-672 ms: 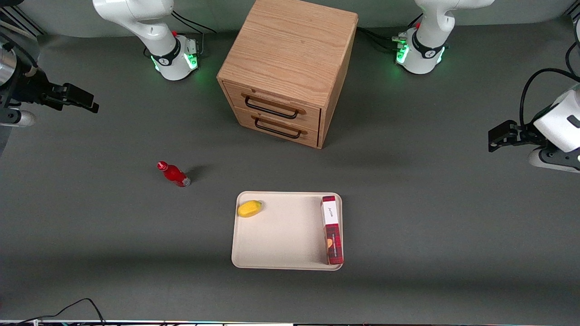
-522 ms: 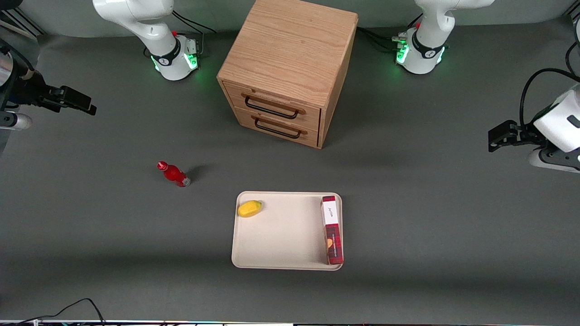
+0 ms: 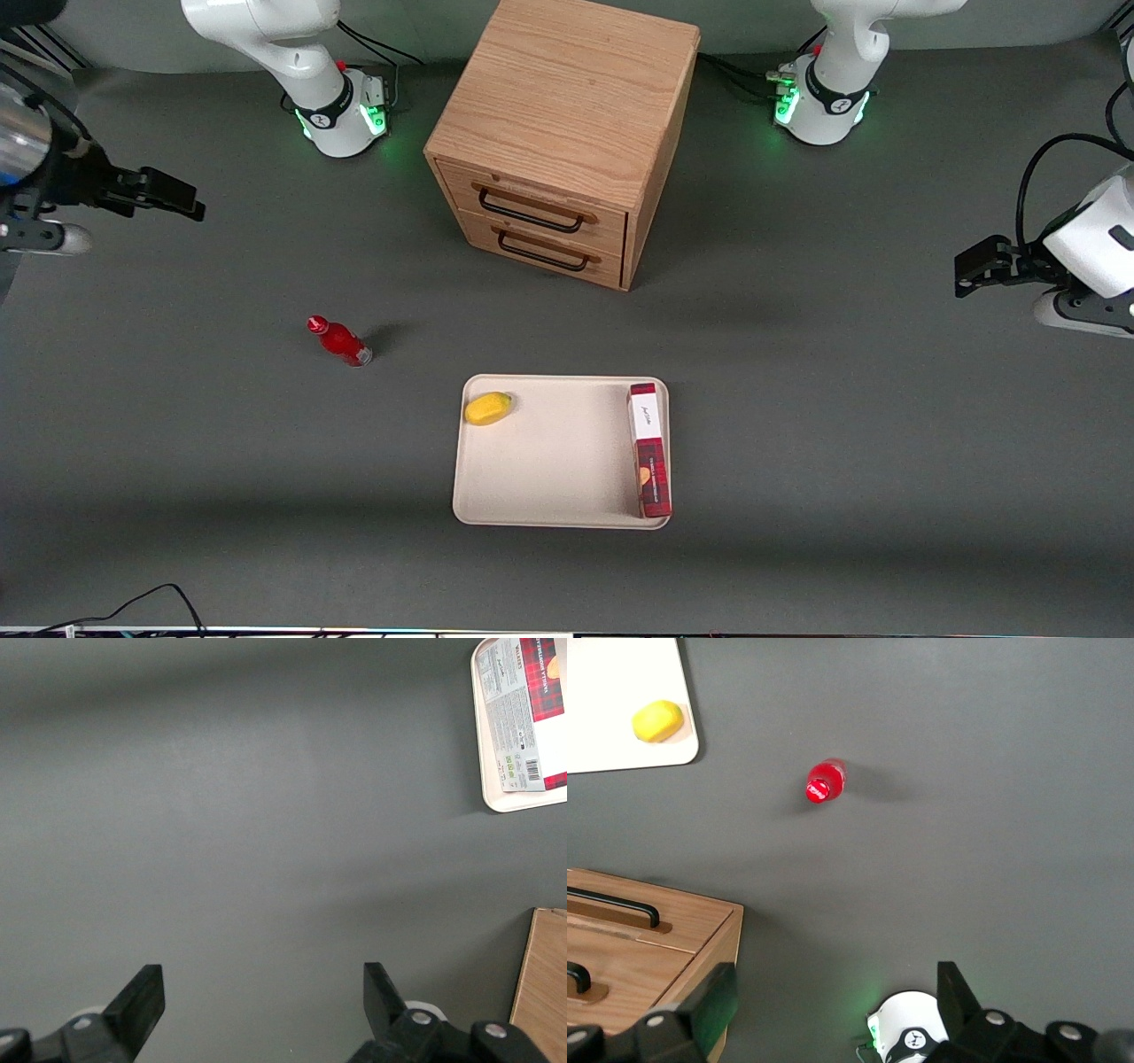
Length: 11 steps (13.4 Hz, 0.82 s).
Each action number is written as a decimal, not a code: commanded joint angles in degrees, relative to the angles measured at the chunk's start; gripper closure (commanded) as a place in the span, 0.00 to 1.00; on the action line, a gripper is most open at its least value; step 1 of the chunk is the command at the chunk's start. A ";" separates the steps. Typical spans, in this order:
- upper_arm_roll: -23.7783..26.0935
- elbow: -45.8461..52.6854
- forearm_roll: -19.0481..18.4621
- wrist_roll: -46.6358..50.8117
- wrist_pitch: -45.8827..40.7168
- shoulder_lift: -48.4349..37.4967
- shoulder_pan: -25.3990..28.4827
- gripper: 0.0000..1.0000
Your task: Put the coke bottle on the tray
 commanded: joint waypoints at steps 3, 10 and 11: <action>3.98 -19.15 -3.46 6.01 24.67 1.49 0.34 0.00; 4.17 -32.27 -5.23 11.29 50.02 8.00 0.34 0.00; 4.25 -33.24 -5.23 11.29 51.87 8.35 0.34 0.00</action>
